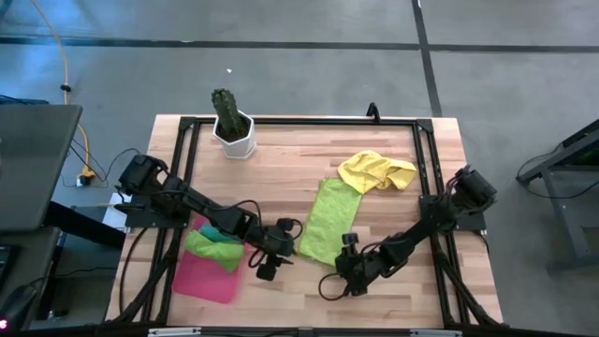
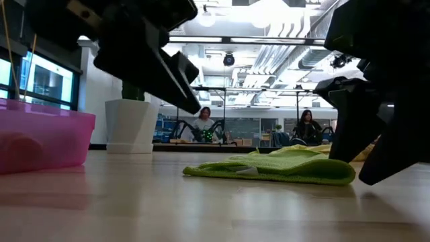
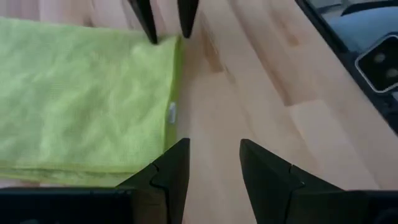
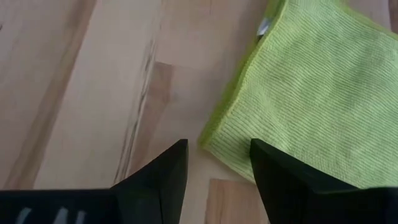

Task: Roll microfiber towels into tight, uniform cylinder then place into a basket
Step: Roll the light green towel

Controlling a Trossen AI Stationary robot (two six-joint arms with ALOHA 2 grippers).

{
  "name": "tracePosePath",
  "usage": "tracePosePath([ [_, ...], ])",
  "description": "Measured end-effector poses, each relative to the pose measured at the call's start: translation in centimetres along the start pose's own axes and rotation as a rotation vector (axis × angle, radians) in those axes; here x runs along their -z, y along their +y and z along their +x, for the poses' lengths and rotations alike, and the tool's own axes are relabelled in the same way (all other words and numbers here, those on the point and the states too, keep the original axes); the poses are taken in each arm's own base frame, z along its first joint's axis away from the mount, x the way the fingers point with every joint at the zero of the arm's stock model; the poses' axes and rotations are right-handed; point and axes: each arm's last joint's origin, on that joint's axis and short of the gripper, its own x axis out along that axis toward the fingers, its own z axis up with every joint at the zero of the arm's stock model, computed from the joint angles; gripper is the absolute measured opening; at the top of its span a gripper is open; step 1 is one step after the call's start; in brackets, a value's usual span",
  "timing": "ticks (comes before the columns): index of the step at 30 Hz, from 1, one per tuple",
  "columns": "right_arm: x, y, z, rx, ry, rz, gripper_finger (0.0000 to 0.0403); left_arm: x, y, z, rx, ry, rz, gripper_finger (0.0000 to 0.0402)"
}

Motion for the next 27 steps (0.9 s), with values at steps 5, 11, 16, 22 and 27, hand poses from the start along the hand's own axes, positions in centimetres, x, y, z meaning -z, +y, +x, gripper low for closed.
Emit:
tracePosePath([
  [5,0.3,0.1,0.5,0.011,0.009,0.003,0.0168,0.2,0.5,0.2,-0.024,0.011,-0.002,0.0132],
  [11,0.4,0.2,0.8,0.017,0.014,0.086,0.0156,1.1,1.0,1.3,-0.049,0.046,0.004,0.0153],
  [16,0.5,0.2,0.8,0.018,0.025,0.176,0.011,1.5,1.2,2.3,-0.083,0.044,0.006,0.0165],
  [22,0.7,0.7,0.7,0.018,0.021,0.241,0.0039,1.8,1.2,3.1,-0.083,0.031,0.116,0.0165],
  [27,0.8,0.9,0.6,0.015,0.019,0.3,0.0006,1.8,1.2,3.1,-0.081,0.035,0.213,0.0164],
])
